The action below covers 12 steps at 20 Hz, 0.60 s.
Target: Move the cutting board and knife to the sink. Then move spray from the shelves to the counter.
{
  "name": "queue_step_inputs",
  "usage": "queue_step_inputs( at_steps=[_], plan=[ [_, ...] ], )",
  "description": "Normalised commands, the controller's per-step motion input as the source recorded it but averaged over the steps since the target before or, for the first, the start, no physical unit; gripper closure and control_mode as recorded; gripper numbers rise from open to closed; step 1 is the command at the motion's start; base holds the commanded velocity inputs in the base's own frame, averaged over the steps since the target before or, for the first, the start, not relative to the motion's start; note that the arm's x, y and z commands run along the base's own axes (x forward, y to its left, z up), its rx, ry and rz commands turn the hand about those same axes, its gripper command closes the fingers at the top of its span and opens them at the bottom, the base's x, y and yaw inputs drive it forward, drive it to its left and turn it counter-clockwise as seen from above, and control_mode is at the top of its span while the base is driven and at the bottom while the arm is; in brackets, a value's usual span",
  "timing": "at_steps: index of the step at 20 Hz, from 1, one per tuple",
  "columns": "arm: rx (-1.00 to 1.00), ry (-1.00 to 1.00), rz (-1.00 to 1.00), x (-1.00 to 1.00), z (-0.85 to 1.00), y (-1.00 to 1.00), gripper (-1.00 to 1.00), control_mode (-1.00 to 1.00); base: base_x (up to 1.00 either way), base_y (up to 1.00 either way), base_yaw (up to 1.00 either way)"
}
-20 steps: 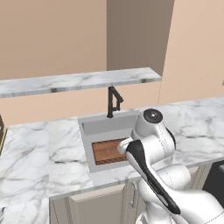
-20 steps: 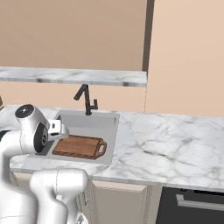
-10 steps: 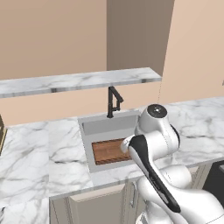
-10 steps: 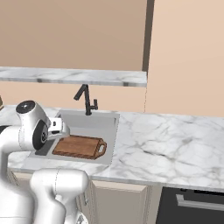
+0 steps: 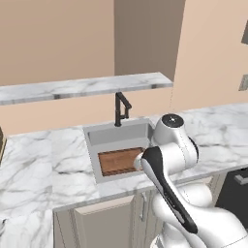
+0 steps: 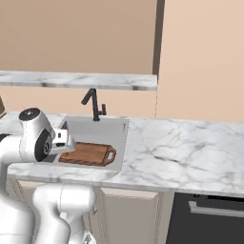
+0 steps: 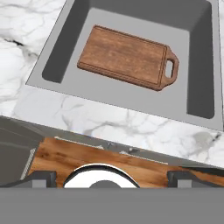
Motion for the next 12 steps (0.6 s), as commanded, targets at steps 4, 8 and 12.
queue_step_inputs(
  at_steps=[4,8,12],
  plan=[
    [0.0,0.0,0.0,0.0,0.0,0.0,-1.0,1.0,-0.42,-0.26,-0.26],
    [0.0,0.0,0.0,0.0,0.0,0.0,-1.0,1.0,0.0,-0.01,-0.89],
    [0.0,0.0,0.0,0.0,0.0,0.0,-1.0,1.0,0.0,0.0,-0.93]
  ],
)
